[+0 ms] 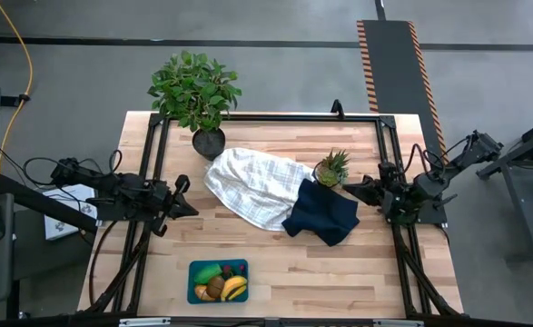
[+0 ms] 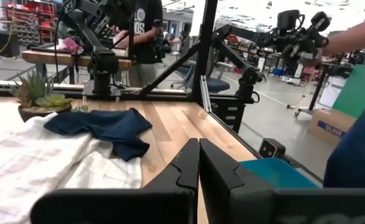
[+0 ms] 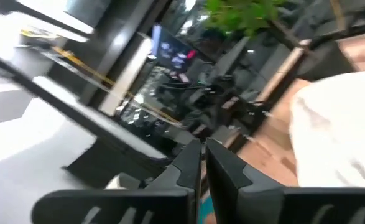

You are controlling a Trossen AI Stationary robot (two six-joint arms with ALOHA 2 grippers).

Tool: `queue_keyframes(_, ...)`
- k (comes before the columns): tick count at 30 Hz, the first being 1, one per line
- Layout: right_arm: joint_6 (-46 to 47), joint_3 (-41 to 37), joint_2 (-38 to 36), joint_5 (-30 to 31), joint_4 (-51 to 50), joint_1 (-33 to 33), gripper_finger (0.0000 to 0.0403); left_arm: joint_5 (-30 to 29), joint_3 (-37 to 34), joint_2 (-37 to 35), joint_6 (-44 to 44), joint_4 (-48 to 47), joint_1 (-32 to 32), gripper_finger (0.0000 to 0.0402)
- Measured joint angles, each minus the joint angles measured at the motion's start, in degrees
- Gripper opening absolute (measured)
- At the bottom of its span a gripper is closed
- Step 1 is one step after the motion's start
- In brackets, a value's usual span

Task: Pick and placing Produce into tupperware
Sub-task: Return to Home Position

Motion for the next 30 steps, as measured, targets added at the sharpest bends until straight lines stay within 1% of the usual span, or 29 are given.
queue_keyframes(2, -2.8, 0.0, 0.0, -1.5, 2.9, 0.0, 0.0006, 0.1, 0.0, 0.0, 0.0, 0.0, 0.0, 0.0)
queue_keyframes(4, -7.6, 0.0, -0.1, -2.6, 7.5, 0.0, 0.0002, 0.1, 0.0, 0.0, 0.0, 0.0, 0.0, 0.0001)
queue_keyframes(7, -17.9, 0.0, -0.4, -5.7, 15.7, 0.0, 0.0001, 0.1, 0.0, 0.0, 0.1, 0.0, 0.0, 0.0001)
queue_keyframes(10, -29.6, 0.0, -1.5, -8.2, 20.4, 0.0, 0.0, 0.1, 0.0, 0.0, 0.1, 0.0, 0.0, 0.0001)
queue_keyframes(14, -40.3, 0.0, -2.7, -8.7, 20.9, 0.0, 0.0, 0.1, 0.0, 0.0, 0.1, 0.0, 0.0, 0.0)
queue_keyframes(22, -50.5, 0.0, -4.2, -9.1, 19.1, 0.0, 0.0, 0.1, 0.0, 0.0, 0.1, 0.0, 0.0, 0.0)
queue_keyframes(27, -57.9, 0.0, -9.7, -7.5, 17.7, 0.0, 0.0, 0.2, 0.0, 0.0, 0.0, 0.0, 0.0, 0.0001)
queue_keyframes(30, -62.0, 0.0, -14.5, -8.0, 15.7, 0.0, 0.0, 0.1, 0.0, 0.0, 0.1, 0.0, 0.0, 0.0001)
